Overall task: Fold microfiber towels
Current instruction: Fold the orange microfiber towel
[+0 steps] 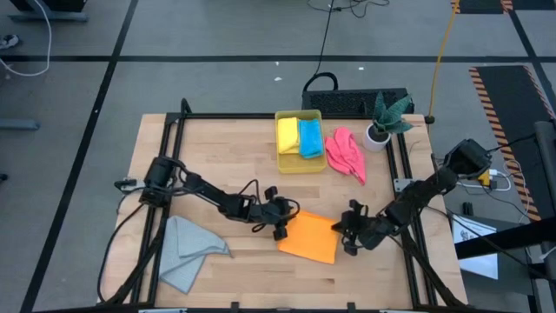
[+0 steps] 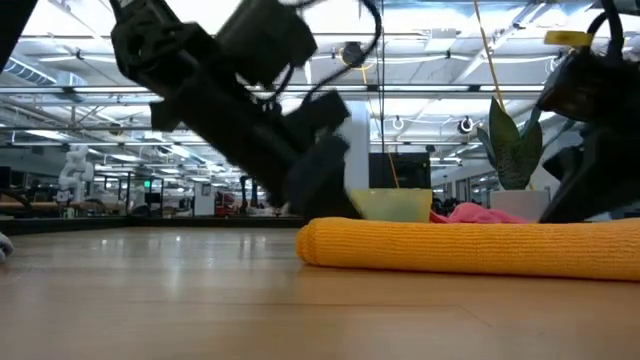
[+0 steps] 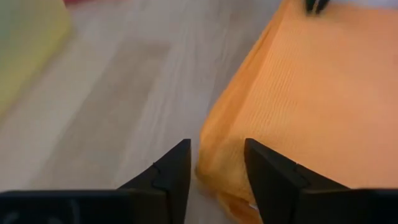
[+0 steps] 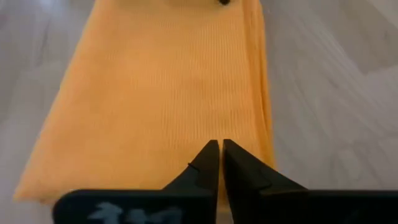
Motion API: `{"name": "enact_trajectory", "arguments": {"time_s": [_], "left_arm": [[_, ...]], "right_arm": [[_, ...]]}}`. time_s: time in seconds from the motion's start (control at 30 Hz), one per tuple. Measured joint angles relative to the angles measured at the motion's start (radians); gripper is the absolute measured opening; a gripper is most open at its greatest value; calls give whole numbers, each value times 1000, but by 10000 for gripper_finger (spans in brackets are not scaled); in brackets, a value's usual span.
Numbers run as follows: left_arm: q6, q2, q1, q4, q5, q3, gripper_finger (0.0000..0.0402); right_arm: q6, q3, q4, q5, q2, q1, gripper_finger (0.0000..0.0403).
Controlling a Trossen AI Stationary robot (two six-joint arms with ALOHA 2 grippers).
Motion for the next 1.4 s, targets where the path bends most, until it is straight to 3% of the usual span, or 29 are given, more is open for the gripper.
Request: {"name": "enact_trajectory", "arguments": {"time_s": [0.37,0.6,0.73,0.93,1.13,1.4], "left_arm": [[-108,2,-74,-88,-98,0,117],[-67,-81,-140,-89,-266,0,102],[-7,-79,-122,-39,-202,-2,91],[-14,1,-85,-70,-125,-3,77],[-99,-12,-105,-240,-148,5,61],[-36,-75,-173,-207,-180,-4,51]], "right_arm": [[42,-53,15,-1,-52,36,1],[-74,-51,308,-83,-16,35,0],[-60,-51,334,-84,84,27,0],[-12,-48,352,-197,195,15,0],[-56,-52,305,-231,135,17,0],[-155,-53,341,-161,27,18,0]]}}
